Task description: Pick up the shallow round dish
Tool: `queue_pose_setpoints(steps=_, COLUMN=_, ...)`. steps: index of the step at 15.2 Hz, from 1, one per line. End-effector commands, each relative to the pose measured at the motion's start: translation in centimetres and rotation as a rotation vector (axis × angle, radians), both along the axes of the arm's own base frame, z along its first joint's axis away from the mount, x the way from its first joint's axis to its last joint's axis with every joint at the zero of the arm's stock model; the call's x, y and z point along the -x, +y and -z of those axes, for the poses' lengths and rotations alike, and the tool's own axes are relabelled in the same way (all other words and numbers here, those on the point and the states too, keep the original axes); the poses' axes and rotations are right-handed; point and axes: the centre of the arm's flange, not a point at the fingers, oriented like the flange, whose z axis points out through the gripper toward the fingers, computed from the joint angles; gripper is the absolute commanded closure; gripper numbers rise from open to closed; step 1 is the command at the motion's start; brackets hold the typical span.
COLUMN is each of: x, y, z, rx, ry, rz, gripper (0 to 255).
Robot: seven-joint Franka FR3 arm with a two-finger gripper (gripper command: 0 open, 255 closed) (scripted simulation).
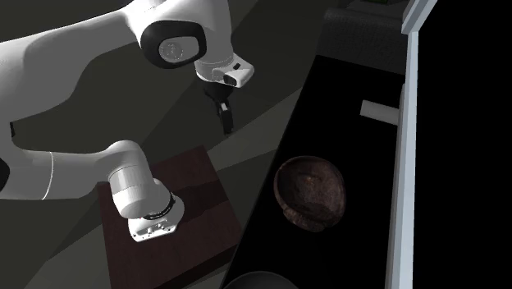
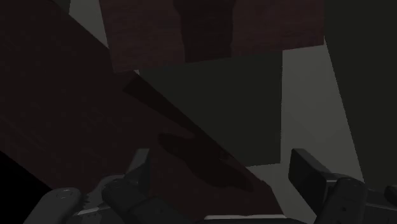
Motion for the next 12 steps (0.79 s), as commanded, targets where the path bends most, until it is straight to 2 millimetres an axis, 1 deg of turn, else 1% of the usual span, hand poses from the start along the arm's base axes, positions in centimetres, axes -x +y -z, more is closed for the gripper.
queue_pose_setpoints(steps=1, x=0.0, y=0.0, z=0.0, rx=0.000, ry=0.000, rz=0.000, gripper=0)
queue_pose_setpoints(steps=7, x=-2.4, y=-7.9, z=-1.5, rx=-0.052, ry=-0.060, rz=0.171, gripper=0)
queue_pose_setpoints(steps=12, x=-3.3, y=-14.8, z=-2.5, rx=-0.095, ry=-0.111, rz=0.313, gripper=0)
